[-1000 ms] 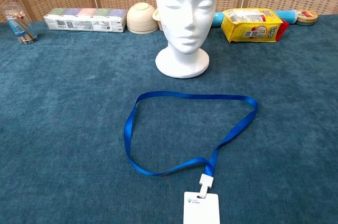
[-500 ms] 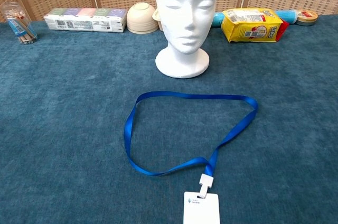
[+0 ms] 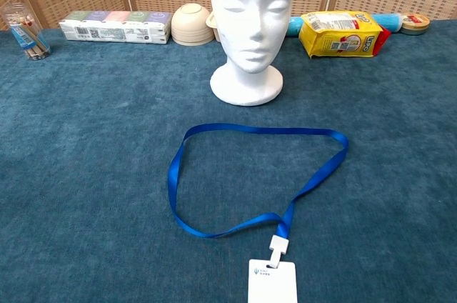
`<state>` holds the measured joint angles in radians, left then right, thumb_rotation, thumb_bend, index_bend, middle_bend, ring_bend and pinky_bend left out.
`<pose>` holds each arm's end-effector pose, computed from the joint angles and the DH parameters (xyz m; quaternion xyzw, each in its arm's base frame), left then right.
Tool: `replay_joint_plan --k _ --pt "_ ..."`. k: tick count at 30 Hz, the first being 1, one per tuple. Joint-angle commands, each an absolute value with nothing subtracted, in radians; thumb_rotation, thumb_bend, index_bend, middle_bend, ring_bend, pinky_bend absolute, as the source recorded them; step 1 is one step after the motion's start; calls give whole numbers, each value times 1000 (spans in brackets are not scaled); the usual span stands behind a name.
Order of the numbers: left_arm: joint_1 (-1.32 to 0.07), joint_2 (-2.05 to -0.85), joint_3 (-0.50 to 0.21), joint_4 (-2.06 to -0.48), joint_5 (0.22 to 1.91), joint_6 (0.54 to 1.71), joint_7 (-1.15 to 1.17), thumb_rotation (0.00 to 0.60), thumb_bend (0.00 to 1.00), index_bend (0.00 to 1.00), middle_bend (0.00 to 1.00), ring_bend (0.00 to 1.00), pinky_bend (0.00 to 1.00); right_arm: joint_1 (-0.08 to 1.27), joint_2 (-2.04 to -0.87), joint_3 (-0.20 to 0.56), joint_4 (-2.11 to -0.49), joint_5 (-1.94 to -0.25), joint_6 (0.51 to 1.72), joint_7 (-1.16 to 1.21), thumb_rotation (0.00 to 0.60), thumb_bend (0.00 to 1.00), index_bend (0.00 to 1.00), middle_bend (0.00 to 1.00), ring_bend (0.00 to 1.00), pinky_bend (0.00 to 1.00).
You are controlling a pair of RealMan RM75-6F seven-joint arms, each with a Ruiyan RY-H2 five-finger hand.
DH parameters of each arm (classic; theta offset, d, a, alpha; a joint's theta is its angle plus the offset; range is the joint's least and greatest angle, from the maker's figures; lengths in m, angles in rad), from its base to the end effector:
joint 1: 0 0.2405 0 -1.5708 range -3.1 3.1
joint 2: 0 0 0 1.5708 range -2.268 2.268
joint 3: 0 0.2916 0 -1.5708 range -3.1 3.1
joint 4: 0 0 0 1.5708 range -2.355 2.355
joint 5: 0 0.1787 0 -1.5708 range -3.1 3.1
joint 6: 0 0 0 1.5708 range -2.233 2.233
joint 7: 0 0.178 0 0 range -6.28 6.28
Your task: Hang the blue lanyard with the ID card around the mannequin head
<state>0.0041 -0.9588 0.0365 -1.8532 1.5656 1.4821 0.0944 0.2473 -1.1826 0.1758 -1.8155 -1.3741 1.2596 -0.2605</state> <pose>-0.3068 0.1691 0.2191 -0.6147 -0.4220 -0.3442 0.5706 -0.2637 -0.2776 0.1551 0.6349 -0.3963 0.3956 0.5322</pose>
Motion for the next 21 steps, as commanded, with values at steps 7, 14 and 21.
replay_joint_plan --k 7,14,21 --pt "-27 -953 18 -1870 1555 1455 120 5 89 373 312 284 240 321 -1265 193 -1772 -1290 1184 -337 207 236 491 1000 1000 1000" --pt "-47 -953 9 -1885 1548 1437 137 9 89 373 312 285 240 371 -1313 185 -1755 -1218 1127 -410 221 271 493 1000 1000 1000" --pt "-55 -958 7 -1890 1541 1430 142 7 90 373 312 285 240 410 -1357 184 -1734 -1167 1099 -449 223 281 492 1000 1000 1000"
